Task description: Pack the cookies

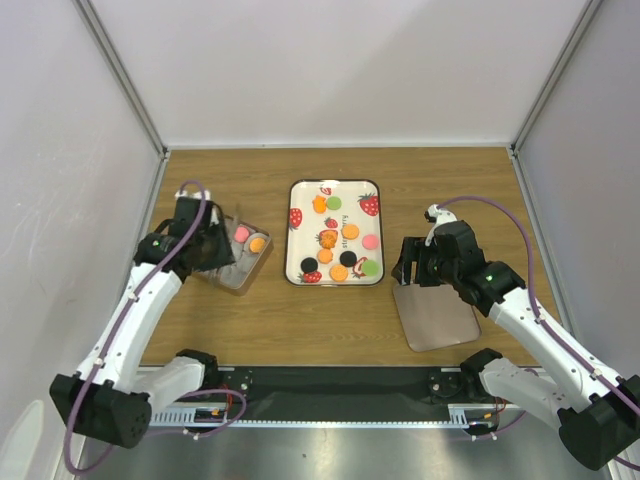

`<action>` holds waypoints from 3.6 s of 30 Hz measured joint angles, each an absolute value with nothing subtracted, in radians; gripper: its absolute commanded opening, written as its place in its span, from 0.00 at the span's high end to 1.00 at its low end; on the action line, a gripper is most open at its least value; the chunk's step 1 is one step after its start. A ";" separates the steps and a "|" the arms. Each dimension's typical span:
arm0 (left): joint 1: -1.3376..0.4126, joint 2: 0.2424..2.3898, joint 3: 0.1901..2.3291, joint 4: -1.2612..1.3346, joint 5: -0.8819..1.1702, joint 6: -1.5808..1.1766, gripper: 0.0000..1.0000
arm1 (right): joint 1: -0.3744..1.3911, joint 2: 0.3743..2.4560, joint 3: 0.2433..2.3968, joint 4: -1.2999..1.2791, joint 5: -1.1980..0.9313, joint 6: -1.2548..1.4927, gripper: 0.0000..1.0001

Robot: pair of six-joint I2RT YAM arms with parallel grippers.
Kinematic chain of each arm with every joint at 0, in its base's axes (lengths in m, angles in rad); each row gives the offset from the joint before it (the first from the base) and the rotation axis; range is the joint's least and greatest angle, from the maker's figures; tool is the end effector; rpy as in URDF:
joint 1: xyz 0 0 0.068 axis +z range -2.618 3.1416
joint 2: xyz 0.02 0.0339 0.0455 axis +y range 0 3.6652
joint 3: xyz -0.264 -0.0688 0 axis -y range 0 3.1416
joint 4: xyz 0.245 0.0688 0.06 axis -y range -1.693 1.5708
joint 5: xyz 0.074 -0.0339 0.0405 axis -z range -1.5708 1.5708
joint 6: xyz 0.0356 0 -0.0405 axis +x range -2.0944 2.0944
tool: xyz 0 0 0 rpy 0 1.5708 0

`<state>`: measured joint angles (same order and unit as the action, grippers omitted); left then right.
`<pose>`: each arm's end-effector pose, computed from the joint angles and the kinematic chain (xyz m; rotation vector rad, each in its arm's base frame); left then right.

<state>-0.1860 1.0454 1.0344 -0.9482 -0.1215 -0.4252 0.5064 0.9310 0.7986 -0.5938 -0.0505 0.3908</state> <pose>0.1934 -0.0320 0.3097 -0.3489 2.4979 -0.0932 0.1697 0.0962 0.2797 -0.1625 2.3461 0.5118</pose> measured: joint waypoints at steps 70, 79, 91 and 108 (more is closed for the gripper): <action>-0.793 1.647 1.356 -0.875 -0.254 -0.488 0.60 | 0.522 0.931 0.799 -0.594 -0.023 0.391 0.27; -0.722 1.484 1.336 -0.905 -0.249 -0.484 0.59 | 0.522 0.931 0.799 -0.595 -0.024 0.391 0.27; -0.246 1.042 1.034 -0.983 -0.173 -0.432 0.59 | 0.523 0.929 0.799 -0.594 -0.031 0.391 0.27; -0.144 0.995 0.901 -1.018 -0.070 -0.427 0.57 | 0.528 0.929 0.799 -0.594 -0.036 0.391 0.27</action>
